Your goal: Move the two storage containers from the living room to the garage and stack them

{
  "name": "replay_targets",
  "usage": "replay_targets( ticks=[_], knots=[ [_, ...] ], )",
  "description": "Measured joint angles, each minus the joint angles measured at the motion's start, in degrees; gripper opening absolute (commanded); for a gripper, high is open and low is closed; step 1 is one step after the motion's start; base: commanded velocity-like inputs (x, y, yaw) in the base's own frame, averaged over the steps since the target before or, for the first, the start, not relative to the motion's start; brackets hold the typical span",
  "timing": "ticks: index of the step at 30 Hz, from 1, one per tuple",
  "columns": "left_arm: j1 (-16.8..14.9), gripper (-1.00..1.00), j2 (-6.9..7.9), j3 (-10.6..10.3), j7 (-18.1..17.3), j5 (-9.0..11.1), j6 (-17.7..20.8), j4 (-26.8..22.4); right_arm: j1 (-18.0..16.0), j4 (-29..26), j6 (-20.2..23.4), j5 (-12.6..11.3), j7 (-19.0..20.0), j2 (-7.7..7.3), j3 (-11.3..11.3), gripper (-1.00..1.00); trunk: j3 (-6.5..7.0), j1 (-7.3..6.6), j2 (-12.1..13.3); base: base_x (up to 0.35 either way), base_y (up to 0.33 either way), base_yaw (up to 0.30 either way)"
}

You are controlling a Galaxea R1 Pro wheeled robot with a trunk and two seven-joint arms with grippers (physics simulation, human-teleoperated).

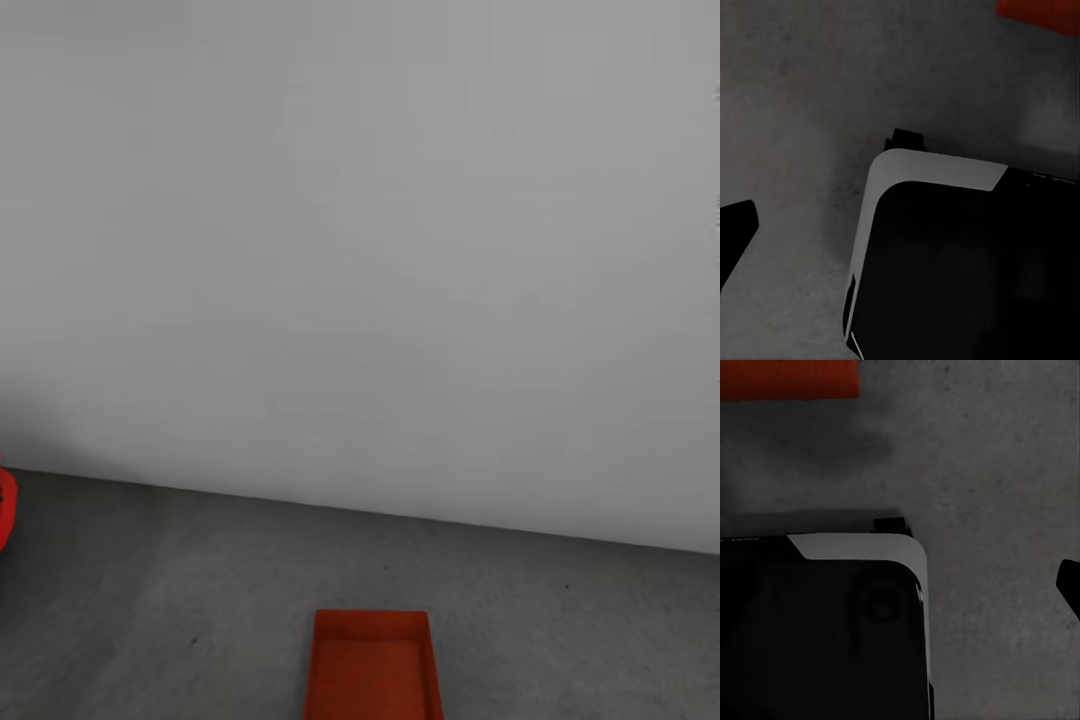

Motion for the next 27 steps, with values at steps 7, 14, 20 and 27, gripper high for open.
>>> replay_targets(
  ticks=[7,14,20,27],
  knots=[
    [0.0,1.0,0.0,0.1,-0.1,2.6,-3.7,0.0,0.7,0.0,-0.4,0.3,0.0,0.03,0.1,1.0,0.63,0.0,0.0,0.0,0.0,-0.128],
    [0.0,1.0,0.0,0.1,-0.1,9.2,-5.0,-0.1,0.9,0.0,-0.5,0.4,0.0,0.03,0.0,1.0,1.25,0.0,0.0,0.0,0.0,-0.129],
    [0.0,1.0,-0.5,0.1,-0.1,10.2,-5.1,-0.1,0.9,0.0,-0.5,0.4,0.0,0.03,0.0,1.0,1.78,0.0,0.0,0.0,0.0,-0.096],
    [0.0,1.0,-0.77,0.0,-0.1,10.4,-5.1,0.0,0.9,-0.1,0.1,0.5,-0.5,-0.05,0.2,1.0,2.25,0.0,0.0,0.0,0.0,-0.038]
  ],
)
